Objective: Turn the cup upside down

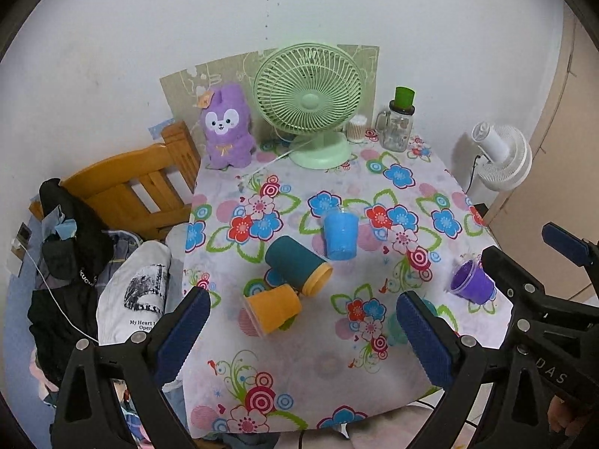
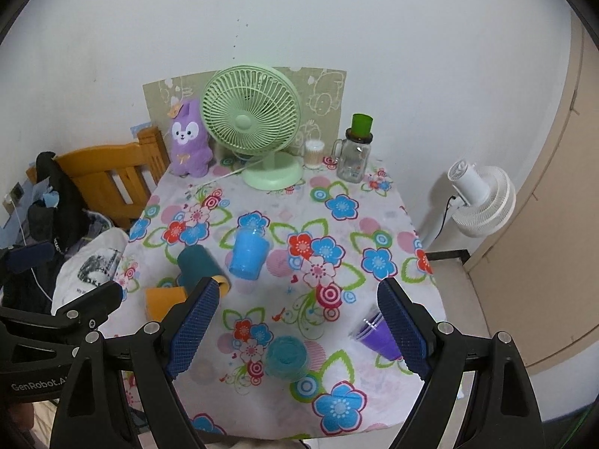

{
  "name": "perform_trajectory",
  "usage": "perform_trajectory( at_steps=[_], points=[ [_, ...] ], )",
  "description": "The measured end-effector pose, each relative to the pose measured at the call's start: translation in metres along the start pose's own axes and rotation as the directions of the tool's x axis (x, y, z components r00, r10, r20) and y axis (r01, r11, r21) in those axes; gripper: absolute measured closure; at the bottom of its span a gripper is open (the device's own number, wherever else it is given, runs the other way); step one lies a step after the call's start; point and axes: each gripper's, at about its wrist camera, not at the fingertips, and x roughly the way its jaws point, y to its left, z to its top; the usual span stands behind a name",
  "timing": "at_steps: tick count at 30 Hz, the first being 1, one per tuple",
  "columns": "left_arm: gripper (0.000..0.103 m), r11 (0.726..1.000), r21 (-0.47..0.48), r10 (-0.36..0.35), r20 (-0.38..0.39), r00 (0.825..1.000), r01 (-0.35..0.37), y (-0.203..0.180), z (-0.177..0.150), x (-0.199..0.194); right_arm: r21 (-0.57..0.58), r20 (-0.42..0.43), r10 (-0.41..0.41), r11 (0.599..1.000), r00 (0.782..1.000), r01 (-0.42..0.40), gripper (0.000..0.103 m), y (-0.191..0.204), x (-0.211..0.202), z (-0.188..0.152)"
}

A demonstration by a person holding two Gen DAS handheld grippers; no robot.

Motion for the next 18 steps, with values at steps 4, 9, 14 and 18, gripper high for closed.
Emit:
perform_trajectory(
  at_steps=[4,9,14,18],
  points=[
    [0.002,1.0,0.0,0.002,-0.001,1.0,-0.002,0.0001,0.0003,0.0002,-0.003,-0.008,-0.004,1.0,1.0,0.004,0.014,-0.0004,-0.0001,0.0001],
    [0.002,1.0,0.003,0.01,-0.005,1.0,-0.01,0.0002,-0.0012,0.0004,-0.01,-0.01,0.002,1.0,1.0,-0.002,0.014,0.0011,0.0003,-0.0005],
    [0.002,1.0,-0.006,0.016,-0.007,1.0,-0.016,0.0033,-0.0016,0.0007,-0.016,-0.013,0.011,1.0,1.0,-0.011,0.014,0.0053,0.0043,0.0004],
    [0.002,1.0,-0.013,0.019,-0.01,1.0,-0.019,0.0059,-0.0017,0.0024,-0.019,-0.015,0.015,1.0,1.0,-0.016,0.014,0.0077,0.0062,0.0014]
  ],
)
